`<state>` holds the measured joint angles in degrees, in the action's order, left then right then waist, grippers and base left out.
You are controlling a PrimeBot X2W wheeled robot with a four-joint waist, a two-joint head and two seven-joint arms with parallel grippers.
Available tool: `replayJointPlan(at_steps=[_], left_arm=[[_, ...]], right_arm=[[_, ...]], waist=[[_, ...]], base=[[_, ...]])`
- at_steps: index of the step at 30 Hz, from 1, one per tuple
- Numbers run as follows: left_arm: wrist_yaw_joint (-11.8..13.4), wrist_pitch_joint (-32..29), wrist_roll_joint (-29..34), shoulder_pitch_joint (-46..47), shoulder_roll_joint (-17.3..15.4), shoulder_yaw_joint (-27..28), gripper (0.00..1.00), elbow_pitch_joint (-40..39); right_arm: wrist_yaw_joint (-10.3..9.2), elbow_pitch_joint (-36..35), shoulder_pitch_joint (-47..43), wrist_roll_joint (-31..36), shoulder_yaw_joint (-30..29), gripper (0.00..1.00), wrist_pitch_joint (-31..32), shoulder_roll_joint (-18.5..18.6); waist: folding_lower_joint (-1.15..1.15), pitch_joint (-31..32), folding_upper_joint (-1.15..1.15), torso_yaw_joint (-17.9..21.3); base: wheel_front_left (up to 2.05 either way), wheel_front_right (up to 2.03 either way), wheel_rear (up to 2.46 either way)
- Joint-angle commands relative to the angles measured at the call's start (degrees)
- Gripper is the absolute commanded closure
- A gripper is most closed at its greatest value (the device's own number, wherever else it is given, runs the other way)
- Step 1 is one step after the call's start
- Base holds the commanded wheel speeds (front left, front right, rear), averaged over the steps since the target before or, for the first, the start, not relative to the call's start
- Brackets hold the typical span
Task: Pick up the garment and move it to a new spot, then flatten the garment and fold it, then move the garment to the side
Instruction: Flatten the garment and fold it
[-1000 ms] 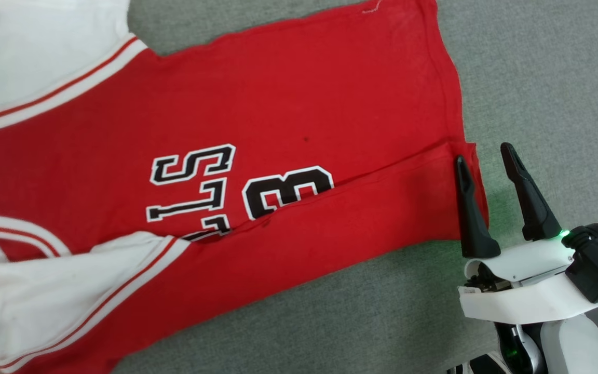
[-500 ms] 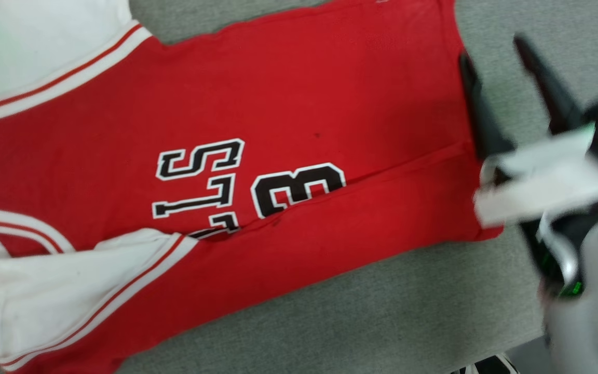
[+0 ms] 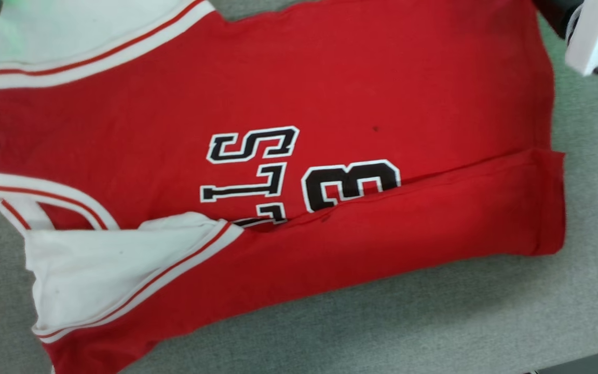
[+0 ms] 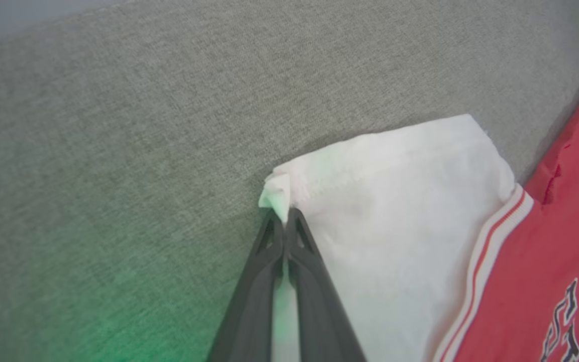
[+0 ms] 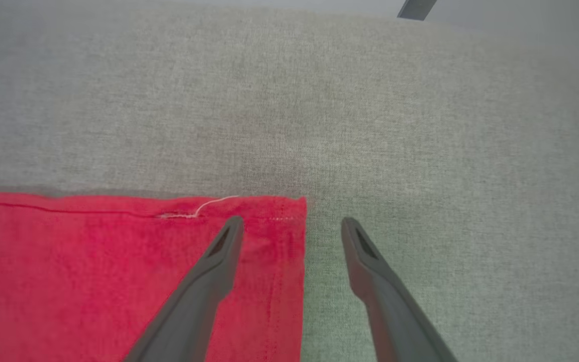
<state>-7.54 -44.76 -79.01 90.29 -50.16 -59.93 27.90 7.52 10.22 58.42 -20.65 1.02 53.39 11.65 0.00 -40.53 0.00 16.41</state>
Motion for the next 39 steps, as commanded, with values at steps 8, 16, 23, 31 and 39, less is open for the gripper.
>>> replayJointPlan(at_steps=[8, 16, 23, 31, 39], left_arm=[[0.14, 0.61, -1.26, 0.18, 0.99, -3.98, 1.00, -0.88], [0.12, 4.24, -2.47, 0.70, 2.53, -5.69, 1.00, -1.86], [0.11, 12.84, -4.14, -2.53, 4.77, -6.20, 1.00, -3.70], [0.11, 26.05, -6.69, -9.74, 4.02, -6.64, 1.00, -11.57], [0.11, 35.89, -7.77, -18.37, -0.39, -8.36, 1.00, -24.09]], right_arm=[[-0.04, 9.65, 3.61, -0.19, 1.25, 0.00, 5.32, 0.08], [-0.03, 11.74, 3.43, -2.53, 1.99, 1.00, 2.52, 1.85], [-0.05, 11.03, 1.33, -4.44, 1.32, 1.00, -3.68, 5.16], [-0.05, 6.55, -8.04, -9.78, 4.27, 1.00, -7.19, 11.56], [-0.05, -1.91, -21.34, -13.60, 3.78, 1.00, -7.44, 16.52]], waist=[[0.00, -1.85, 0.00, -2.44], [0.00, -0.67, 0.00, -4.16], [0.00, 5.04, 0.00, -7.79], [0.00, 14.35, 0.00, -12.36], [0.00, 20.84, 0.00, -14.80]], base=[[0.00, 0.00, 0.00], [0.00, 0.00, 0.00], [0.00, 0.00, 0.00], [0.00, 0.00, 0.00], [0.00, 0.00, 0.00]])
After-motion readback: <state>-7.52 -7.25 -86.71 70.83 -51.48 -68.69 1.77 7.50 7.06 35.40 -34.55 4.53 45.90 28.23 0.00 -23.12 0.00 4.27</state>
